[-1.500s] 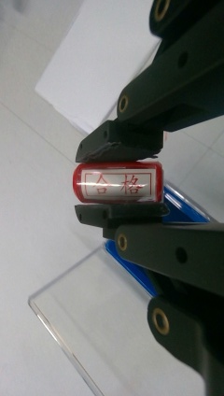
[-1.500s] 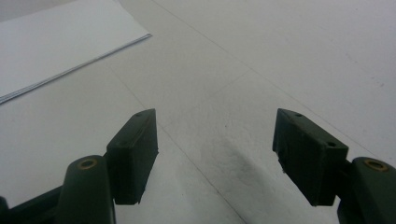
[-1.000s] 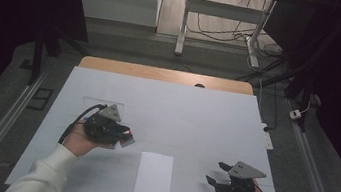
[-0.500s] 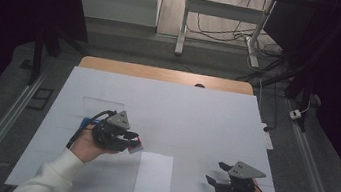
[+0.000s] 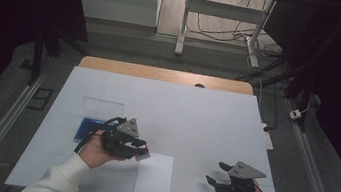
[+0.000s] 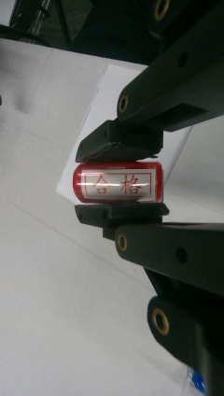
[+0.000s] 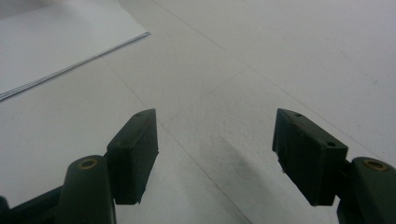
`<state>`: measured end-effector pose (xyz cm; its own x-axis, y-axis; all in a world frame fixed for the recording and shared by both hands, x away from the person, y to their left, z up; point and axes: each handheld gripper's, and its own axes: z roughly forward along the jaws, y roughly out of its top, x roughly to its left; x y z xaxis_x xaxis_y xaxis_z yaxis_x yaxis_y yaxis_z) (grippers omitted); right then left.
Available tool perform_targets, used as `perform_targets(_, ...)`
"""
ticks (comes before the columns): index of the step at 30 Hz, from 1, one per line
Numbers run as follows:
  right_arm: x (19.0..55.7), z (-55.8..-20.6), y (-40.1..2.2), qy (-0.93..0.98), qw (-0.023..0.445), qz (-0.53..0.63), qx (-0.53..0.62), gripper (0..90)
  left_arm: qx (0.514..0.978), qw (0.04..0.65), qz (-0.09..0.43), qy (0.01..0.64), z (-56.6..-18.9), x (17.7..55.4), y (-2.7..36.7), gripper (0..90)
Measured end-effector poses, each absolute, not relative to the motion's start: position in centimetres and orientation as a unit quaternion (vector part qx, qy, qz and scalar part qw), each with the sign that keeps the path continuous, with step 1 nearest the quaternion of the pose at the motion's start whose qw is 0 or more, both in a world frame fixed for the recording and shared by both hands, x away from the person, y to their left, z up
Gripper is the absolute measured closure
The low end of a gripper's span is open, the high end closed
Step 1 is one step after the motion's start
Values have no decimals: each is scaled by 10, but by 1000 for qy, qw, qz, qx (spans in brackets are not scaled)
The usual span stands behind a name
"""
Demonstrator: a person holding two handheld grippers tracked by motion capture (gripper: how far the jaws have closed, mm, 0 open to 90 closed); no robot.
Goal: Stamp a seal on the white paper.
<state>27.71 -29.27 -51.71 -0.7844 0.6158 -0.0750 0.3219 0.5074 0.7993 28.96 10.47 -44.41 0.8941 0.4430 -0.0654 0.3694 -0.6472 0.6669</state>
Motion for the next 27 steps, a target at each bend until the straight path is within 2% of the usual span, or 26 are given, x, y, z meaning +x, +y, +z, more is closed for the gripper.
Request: perform_targets(27, 277, -518, -294, 853, 177, 406, 275, 312, 929, 319, 22, 187, -470, 283, 54, 704)
